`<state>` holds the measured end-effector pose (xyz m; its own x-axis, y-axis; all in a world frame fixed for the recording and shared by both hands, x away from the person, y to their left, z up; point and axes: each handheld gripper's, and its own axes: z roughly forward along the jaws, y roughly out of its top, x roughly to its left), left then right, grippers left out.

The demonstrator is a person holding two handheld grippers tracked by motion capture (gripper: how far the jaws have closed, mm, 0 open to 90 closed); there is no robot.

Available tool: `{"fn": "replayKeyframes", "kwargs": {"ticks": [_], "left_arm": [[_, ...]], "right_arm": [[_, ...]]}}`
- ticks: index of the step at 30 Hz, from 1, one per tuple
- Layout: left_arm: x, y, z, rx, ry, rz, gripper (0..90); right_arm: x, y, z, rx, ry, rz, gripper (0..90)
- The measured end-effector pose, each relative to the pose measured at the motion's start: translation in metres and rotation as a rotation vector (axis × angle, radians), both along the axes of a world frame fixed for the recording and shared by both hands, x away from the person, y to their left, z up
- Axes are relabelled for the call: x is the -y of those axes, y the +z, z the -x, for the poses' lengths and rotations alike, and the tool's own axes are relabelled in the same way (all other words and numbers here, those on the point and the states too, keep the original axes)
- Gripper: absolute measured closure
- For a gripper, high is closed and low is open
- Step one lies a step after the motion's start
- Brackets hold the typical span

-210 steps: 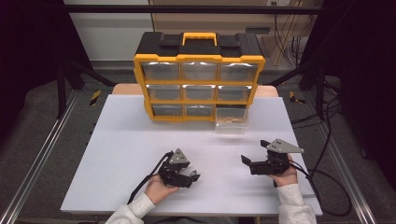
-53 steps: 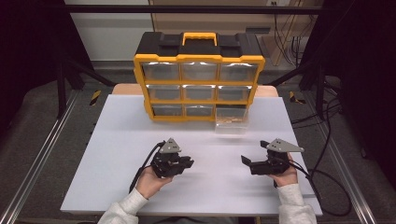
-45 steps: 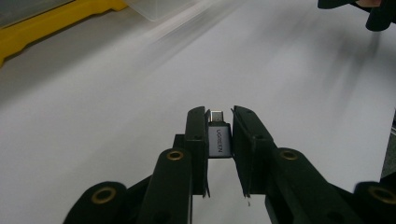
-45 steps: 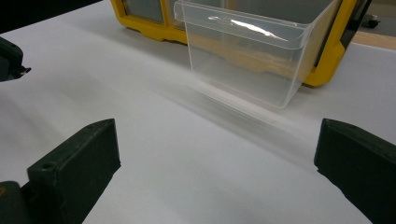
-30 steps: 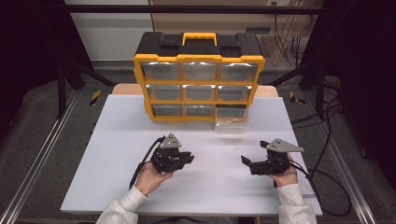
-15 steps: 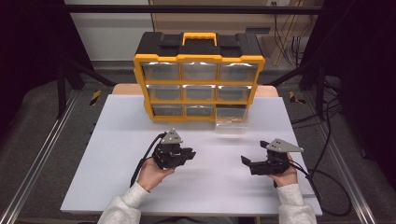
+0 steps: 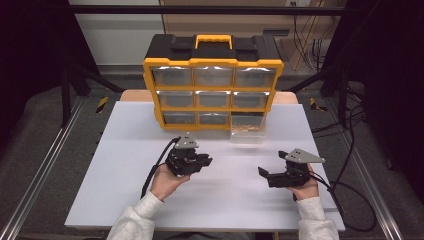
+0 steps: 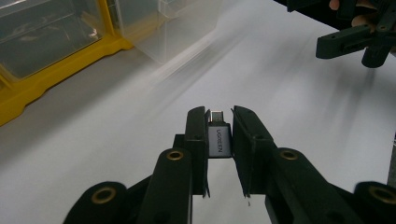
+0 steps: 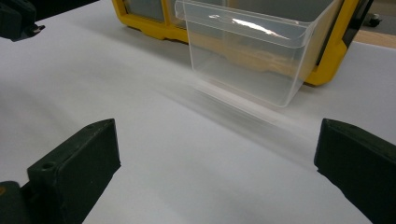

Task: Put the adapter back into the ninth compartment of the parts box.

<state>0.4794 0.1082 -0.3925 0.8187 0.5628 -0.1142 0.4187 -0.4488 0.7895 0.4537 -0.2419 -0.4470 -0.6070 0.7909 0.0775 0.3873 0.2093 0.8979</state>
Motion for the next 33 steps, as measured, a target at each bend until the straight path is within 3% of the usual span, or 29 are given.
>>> {"fn": "replayKeyframes", "kwargs": {"ticks": [33], "left_arm": [[0.018,0.013,-0.017,0.007,0.001,-0.002,75.5]], "right_arm": [[0.000,0.000,0.000,-0.005,0.001,0.001,0.7]]}}
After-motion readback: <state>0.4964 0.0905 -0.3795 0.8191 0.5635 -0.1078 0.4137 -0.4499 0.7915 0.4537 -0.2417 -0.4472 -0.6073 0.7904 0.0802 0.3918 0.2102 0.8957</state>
